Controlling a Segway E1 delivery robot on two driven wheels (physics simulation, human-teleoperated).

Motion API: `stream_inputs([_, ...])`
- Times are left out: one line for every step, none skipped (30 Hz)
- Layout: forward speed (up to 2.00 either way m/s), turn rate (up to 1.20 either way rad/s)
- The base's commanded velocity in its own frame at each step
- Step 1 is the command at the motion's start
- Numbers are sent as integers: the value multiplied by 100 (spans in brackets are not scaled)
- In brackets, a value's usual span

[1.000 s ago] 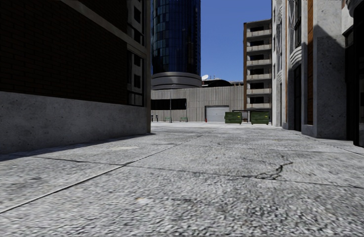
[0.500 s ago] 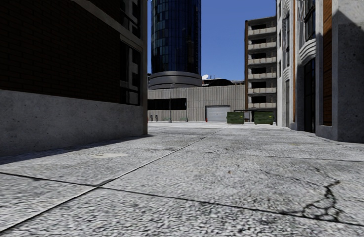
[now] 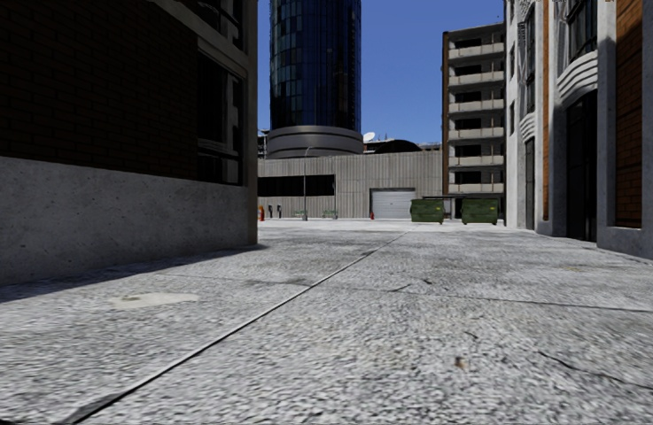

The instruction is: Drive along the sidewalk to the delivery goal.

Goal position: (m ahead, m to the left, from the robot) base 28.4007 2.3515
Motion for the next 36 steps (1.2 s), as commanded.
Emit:
stream_inputs([200,0])
stream_inputs([200,0])
stream_inputs([200,0])
stream_inputs([200,0])
stream_inputs([200,0])
stream_inputs([200,0])
stream_inputs([200,0])
stream_inputs([200,0])
stream_inputs([200,0])
stream_inputs([200,0])
stream_inputs([200,0])
stream_inputs([200,0])
stream_inputs([200,0])
stream_inputs([200,0])
stream_inputs([200,0])
stream_inputs([200,0])
stream_inputs([200,0])
stream_inputs([200,0])
stream_inputs([200,0])
stream_inputs([200,0])
stream_inputs([200,0])
stream_inputs([200,0])
stream_inputs([200,0])
stream_inputs([200,0])
stream_inputs([200,0])
stream_inputs([200,0])
stream_inputs([200,0])
stream_inputs([200,0])
stream_inputs([200,0])
stream_inputs([200,0])
stream_inputs([200,0])
stream_inputs([200,0])
stream_inputs([200,0])
stream_inputs([200,0])
stream_inputs([200,0])
stream_inputs([200,0])
